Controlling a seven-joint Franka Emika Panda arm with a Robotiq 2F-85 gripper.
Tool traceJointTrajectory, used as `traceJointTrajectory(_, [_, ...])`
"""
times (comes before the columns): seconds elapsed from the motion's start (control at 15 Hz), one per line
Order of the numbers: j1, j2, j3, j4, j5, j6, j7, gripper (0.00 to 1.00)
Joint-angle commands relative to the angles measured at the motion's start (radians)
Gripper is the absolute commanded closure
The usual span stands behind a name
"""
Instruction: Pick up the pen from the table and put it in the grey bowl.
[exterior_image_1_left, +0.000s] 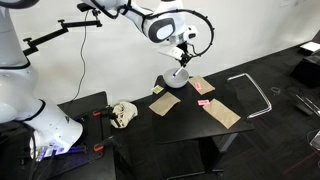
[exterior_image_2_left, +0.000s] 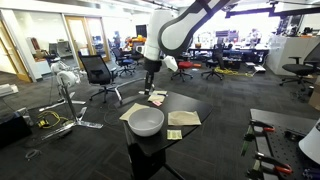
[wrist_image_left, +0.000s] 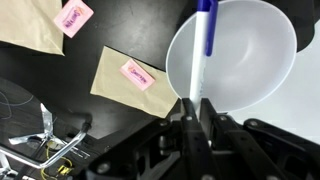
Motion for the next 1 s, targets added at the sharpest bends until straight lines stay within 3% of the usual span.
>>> traceJointTrajectory(0.0, [-0.041,0.028,0.061,0.035,0.068,-0.002,-0.14,0.97])
traceJointTrajectory(0.93, [-0.119,0.193,0.196,0.159,0.222,-0.007,-0.534,0.97])
